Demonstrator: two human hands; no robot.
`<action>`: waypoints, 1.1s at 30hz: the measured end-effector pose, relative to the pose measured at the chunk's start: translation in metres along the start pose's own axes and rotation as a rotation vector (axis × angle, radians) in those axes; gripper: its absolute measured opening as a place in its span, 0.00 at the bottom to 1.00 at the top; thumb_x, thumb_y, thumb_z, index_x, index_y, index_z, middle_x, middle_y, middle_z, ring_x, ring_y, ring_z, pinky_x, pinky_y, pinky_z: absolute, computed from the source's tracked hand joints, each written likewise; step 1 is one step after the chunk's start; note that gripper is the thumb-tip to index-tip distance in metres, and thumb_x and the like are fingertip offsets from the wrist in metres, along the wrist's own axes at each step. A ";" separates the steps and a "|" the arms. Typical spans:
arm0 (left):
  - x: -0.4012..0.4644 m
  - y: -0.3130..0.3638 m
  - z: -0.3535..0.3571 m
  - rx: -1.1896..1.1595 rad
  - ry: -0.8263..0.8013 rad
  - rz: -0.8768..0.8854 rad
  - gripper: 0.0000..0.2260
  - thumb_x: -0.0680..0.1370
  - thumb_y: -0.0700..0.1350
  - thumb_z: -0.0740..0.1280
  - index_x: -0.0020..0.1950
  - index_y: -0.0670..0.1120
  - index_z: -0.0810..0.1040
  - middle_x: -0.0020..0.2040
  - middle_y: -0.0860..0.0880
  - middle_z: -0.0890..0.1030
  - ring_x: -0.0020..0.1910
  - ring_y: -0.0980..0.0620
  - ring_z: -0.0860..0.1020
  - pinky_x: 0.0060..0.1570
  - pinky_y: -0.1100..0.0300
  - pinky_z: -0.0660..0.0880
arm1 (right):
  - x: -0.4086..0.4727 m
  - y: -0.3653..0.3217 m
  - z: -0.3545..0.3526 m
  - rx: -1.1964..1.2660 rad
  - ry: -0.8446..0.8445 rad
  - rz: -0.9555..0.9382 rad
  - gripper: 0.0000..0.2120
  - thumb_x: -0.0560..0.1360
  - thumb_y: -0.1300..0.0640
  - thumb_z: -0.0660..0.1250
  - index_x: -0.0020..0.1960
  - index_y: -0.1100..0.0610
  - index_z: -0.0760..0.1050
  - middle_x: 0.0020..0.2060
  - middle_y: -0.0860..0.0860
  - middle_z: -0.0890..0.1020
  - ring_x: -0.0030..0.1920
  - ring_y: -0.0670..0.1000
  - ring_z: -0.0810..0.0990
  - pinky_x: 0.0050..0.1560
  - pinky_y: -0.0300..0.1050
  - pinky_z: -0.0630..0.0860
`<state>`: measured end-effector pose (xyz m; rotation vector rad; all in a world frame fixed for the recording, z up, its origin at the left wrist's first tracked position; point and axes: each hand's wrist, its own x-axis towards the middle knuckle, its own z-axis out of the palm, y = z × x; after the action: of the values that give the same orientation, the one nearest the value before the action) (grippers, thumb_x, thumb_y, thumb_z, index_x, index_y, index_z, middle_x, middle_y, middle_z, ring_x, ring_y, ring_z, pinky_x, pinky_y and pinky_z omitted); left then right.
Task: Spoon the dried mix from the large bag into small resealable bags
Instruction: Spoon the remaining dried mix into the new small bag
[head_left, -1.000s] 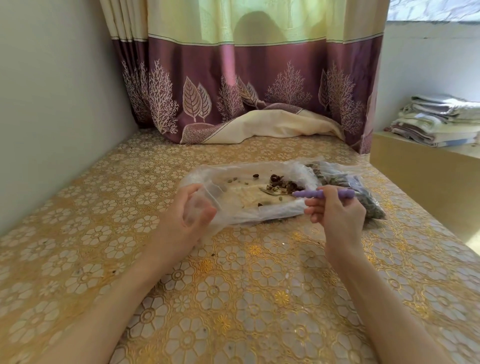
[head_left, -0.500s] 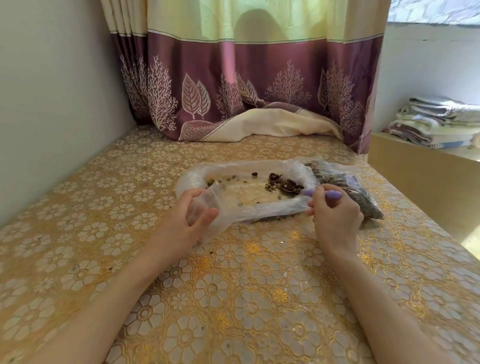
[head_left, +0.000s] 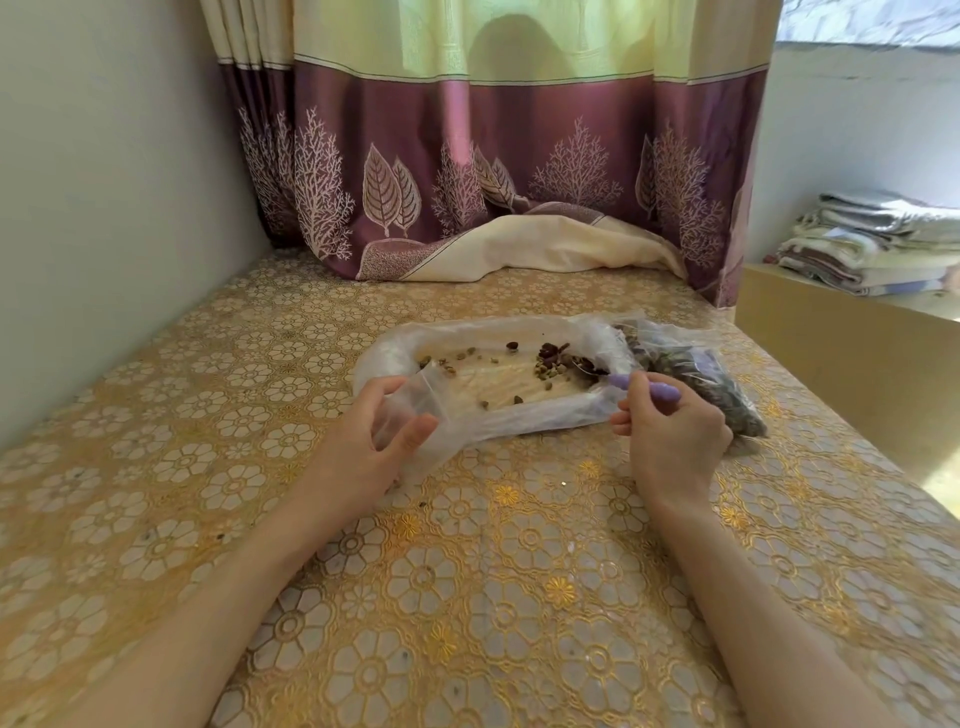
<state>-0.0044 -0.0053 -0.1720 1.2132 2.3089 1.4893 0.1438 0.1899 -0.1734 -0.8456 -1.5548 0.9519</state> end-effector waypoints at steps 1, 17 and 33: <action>0.000 0.000 0.000 0.015 0.004 -0.001 0.46 0.57 0.80 0.56 0.67 0.53 0.65 0.51 0.38 0.80 0.50 0.48 0.77 0.41 0.47 0.76 | -0.001 -0.001 0.001 -0.029 -0.017 -0.011 0.08 0.78 0.55 0.65 0.47 0.55 0.83 0.31 0.47 0.82 0.32 0.48 0.82 0.42 0.46 0.80; -0.002 0.000 -0.002 -0.019 0.038 0.043 0.37 0.60 0.79 0.57 0.61 0.58 0.66 0.52 0.55 0.81 0.48 0.57 0.80 0.41 0.66 0.76 | 0.004 -0.004 -0.008 0.362 -0.008 0.373 0.12 0.73 0.67 0.63 0.38 0.53 0.79 0.33 0.48 0.85 0.29 0.43 0.74 0.27 0.32 0.71; 0.004 -0.001 -0.002 -0.054 0.081 0.047 0.32 0.58 0.79 0.58 0.53 0.60 0.69 0.35 0.54 0.79 0.27 0.59 0.77 0.25 0.67 0.69 | -0.006 -0.029 -0.009 0.523 -0.163 0.311 0.18 0.75 0.64 0.65 0.28 0.55 0.81 0.29 0.49 0.83 0.29 0.44 0.71 0.30 0.34 0.69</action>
<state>-0.0087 -0.0040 -0.1709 1.2237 2.2883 1.6350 0.1530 0.1734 -0.1484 -0.6508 -1.2316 1.6012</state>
